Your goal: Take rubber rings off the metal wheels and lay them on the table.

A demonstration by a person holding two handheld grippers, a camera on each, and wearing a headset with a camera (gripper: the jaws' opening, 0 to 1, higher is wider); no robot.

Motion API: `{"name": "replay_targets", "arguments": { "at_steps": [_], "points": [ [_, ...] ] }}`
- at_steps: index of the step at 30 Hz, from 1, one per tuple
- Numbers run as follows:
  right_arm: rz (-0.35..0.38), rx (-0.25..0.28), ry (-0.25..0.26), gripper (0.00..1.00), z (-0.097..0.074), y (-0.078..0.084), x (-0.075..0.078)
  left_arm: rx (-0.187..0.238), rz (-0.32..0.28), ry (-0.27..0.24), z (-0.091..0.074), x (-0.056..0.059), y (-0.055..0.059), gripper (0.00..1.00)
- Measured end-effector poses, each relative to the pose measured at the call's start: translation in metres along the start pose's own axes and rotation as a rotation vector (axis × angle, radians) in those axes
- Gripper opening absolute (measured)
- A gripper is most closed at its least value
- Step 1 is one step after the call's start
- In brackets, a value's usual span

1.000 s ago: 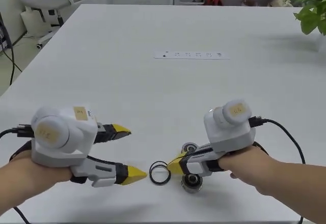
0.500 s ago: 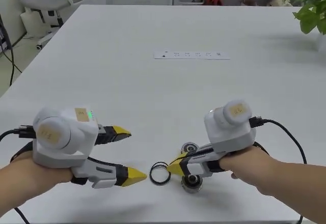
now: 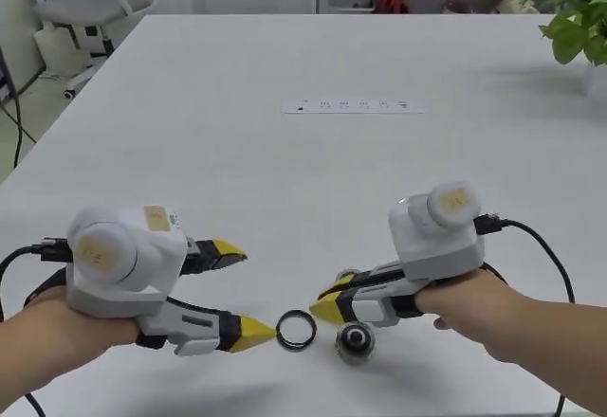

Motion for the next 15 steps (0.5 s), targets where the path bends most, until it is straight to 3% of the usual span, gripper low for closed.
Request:
{"name": "replay_targets", "arguments": {
  "at_steps": [15],
  "points": [
    [-0.012,0.082,0.032,0.17,-0.020,-0.014,0.010,0.010,0.020,-0.002,0.012,-0.013,-0.016,0.60]
  ]
}}
Point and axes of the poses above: the centre of the closed fingertips' face, and the gripper's own axes: z roughly forward along the fingers, x roughly to its right, y roughly out of its underside, the point moved 6 cm from there along -z, roughly backward along the fingers, and after that the axes turned 6 degrees about z, right-handed, at the moved point
